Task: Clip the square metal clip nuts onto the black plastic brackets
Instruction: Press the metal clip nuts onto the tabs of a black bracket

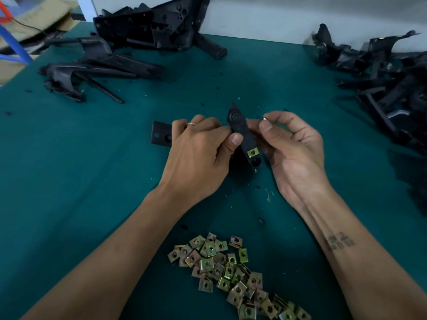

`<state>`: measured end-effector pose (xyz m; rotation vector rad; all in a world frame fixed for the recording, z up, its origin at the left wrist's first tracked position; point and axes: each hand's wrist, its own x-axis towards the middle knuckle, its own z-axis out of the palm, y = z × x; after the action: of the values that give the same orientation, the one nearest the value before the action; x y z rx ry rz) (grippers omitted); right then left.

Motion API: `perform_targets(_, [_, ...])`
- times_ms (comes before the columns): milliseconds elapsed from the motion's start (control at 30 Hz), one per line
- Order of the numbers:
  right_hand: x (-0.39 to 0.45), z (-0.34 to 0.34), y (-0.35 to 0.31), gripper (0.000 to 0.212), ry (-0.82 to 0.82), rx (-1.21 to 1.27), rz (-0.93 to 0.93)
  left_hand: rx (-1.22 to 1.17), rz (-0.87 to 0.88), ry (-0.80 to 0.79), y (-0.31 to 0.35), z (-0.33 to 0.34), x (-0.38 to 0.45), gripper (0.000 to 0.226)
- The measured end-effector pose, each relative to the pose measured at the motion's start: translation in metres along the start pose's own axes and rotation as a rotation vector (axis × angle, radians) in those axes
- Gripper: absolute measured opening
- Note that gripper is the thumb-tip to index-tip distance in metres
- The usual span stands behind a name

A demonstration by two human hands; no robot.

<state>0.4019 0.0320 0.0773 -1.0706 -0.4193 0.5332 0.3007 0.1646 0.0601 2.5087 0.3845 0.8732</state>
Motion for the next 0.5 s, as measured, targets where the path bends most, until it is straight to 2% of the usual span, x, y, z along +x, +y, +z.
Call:
perform_targets(300, [-0.003,0.008,0.005,0.016,0.017,-0.054,0.006,0.041,0.036,-0.020,0.002,-0.002,-0.001,0.043])
perform_targets(500, [-0.005,0.011,0.007,0.015,0.072,0.056,0.070,0.028,0.030,-0.012,0.001,-0.002,-0.001,0.041])
